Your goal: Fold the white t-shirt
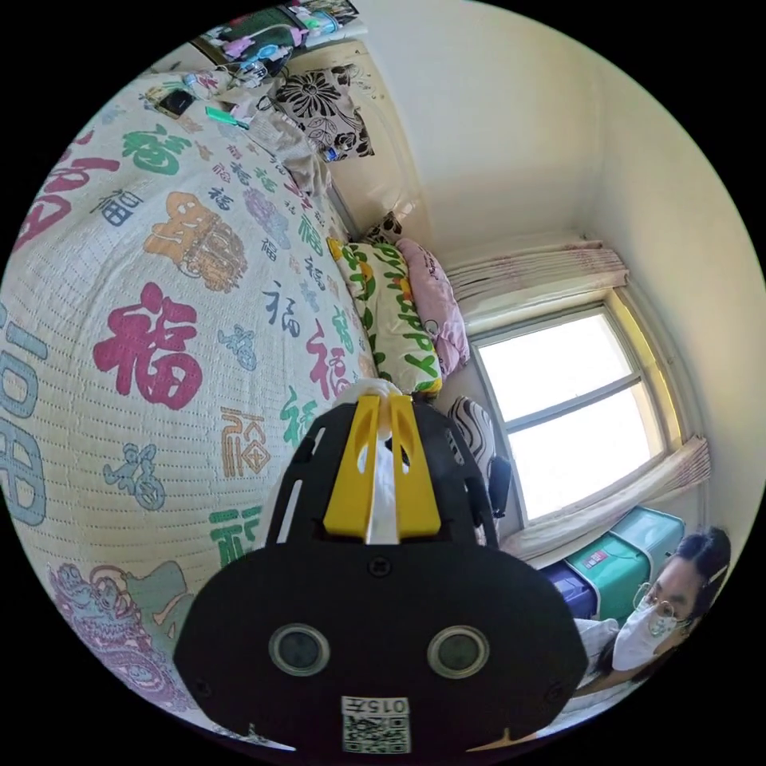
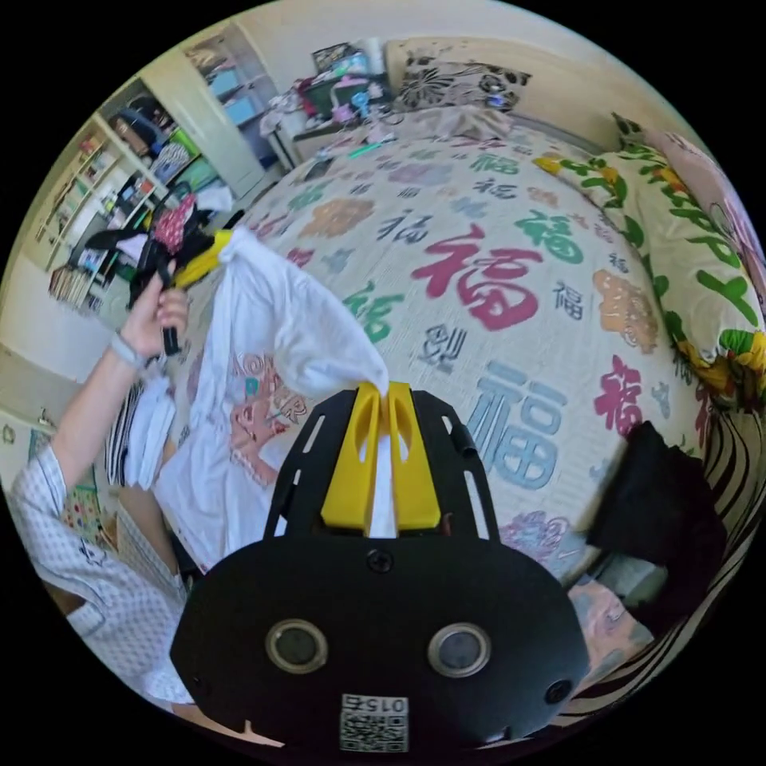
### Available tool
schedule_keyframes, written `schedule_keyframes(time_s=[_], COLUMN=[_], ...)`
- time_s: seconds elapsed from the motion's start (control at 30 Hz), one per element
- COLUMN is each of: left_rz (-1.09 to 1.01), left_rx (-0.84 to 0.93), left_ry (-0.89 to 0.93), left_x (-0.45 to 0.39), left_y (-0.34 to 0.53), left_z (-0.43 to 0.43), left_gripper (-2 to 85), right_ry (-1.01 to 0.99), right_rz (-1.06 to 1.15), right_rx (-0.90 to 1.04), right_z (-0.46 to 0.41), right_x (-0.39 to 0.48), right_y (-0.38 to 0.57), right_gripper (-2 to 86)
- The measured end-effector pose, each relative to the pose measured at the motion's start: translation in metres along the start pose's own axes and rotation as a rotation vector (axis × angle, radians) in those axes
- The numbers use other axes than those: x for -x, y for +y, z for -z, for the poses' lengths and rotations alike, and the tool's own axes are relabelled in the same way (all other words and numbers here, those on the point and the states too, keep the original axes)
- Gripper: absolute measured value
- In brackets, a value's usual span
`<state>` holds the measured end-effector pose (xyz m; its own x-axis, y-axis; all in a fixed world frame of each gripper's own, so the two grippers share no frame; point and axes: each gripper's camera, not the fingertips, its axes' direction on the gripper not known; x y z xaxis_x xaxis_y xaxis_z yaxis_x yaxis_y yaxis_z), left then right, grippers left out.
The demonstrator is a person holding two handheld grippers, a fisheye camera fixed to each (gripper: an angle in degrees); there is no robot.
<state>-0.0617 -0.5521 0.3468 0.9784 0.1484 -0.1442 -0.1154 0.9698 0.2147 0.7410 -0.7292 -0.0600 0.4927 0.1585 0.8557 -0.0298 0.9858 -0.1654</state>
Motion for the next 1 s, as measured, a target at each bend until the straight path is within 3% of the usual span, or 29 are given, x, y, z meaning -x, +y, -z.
schedule_keyframes(time_s=[0.1,0.2,0.3,0.43,0.6,0.7,0.87,1.0], left_rz=[-0.028,0.029,-0.057,-0.143,-0.022,-0.036,0.013,-0.006], left_rx=[-0.036,-0.077,0.055,0.29,0.518,0.534,0.653,0.659], left_ry=[-0.136,-0.023,-0.01,-0.31,-0.615,-0.806,-0.794,-0.732], left_x=[0.014,0.028,0.009,-0.026,-0.028,-0.028,-0.01,-0.021], left_y=[-0.002,0.02,0.065,0.178,0.294,0.328,0.351,0.362], left_z=[-0.012,-0.006,0.017,0.059,0.076,0.072,0.033,0.018], left_gripper=[2.8,6.4,7.6,8.4,10.3,10.6,7.1,0.8], right_ry=[-0.044,-0.211,-0.363,-0.315,-0.392,-0.481,-0.42,-0.524], right_rz=[-0.094,-0.213,-0.101,-0.051,-0.288,-0.375,-0.381,-0.355], right_rx=[-0.021,-0.048,-0.098,0.066,0.277,0.307,0.306,0.296], right_z=[-0.001,-0.002,0.019,0.025,0.009,0.0,0.004,0.024], right_x=[-0.04,-0.069,-0.058,-0.023,0.007,0.014,0.008,0.001], right_y=[-0.031,-0.023,0.031,0.142,0.303,0.344,0.352,0.358], right_gripper=[3.2,6.3,7.9,8.8,10.3,11.0,4.0,0.9])
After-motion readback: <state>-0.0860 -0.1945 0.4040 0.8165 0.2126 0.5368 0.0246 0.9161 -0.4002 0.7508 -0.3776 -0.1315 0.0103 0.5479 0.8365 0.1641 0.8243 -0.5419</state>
